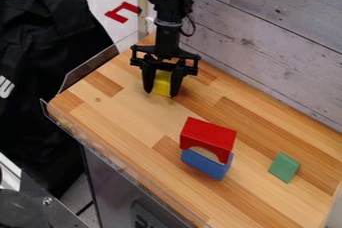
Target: Put the yellow block to the left side of the table
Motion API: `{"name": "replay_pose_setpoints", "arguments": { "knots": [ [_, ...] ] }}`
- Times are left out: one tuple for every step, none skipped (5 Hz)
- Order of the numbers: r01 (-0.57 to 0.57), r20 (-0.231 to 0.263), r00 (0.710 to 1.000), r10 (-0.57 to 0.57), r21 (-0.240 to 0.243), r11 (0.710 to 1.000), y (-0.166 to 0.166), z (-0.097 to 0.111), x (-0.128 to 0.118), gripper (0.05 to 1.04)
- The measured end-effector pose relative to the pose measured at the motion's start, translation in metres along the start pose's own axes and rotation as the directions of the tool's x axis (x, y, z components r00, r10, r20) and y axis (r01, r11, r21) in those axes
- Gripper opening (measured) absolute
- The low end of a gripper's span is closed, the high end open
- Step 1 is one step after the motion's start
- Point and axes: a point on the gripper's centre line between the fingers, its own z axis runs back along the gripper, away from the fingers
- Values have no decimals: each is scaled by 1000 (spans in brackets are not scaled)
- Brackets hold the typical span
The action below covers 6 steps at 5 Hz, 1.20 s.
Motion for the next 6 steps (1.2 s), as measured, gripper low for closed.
{"name": "replay_pose_setpoints", "arguments": {
  "knots": [
    [10, 0, 1000, -10, -7, 1000, -2, -2, 4, 569],
    [7, 0, 1000, -7, -9, 1000, -3, -2, 4, 629],
    [-20, -3, 1000, 20, -36, 999, -7, -3, -6, 920],
    [-45, 121, 991, 54, -78, 996, -11, 46, -13, 998],
    [0, 204, 979, 12, -56, 998, -20, 86, -27, 998],
    [79, 256, 964, -72, -19, 997, -34, 113, -45, 998]
  ]
}}
